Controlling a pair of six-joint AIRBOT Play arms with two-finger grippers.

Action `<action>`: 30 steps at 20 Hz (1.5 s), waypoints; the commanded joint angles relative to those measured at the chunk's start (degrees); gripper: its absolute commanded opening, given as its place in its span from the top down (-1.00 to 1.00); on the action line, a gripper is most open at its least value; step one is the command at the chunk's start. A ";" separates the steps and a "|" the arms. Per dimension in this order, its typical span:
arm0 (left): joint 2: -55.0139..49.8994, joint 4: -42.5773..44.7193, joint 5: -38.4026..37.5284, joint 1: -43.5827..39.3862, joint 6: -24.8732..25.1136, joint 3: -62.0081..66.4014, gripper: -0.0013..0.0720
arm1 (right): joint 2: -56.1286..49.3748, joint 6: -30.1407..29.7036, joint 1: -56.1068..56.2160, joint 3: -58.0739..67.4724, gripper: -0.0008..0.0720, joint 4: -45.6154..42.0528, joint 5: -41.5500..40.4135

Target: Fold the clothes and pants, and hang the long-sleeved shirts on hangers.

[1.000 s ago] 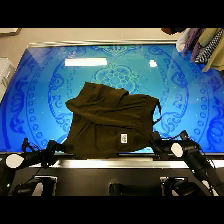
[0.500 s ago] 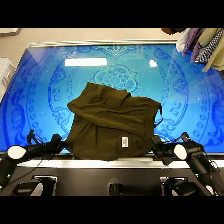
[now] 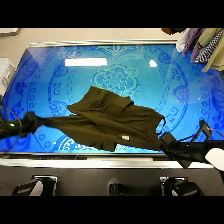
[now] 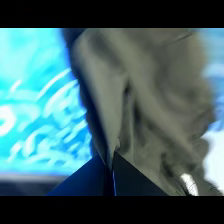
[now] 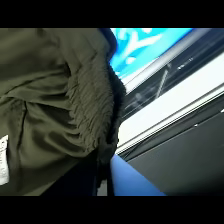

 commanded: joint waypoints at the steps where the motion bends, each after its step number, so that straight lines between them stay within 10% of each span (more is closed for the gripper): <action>1: -4.04 -5.25 2.16 0.09 -0.13 9.22 0.93 | -3.96 1.11 -0.04 5.09 0.85 -1.16 0.59; 15: -45.29 -7.23 10.45 -12.15 -0.22 32.74 0.93 | -32.09 -4.81 -20.50 10.82 0.86 20.96 -32.26; 27: -70.20 -7.23 15.10 -15.56 -5.29 53.09 0.93 | -50.12 -4.42 -20.37 10.82 0.86 21.88 -52.15; 30: -73.07 -7.19 14.91 -16.85 -5.05 53.09 0.56 | -52.52 -9.05 -20.15 10.82 0.82 22.34 -52.39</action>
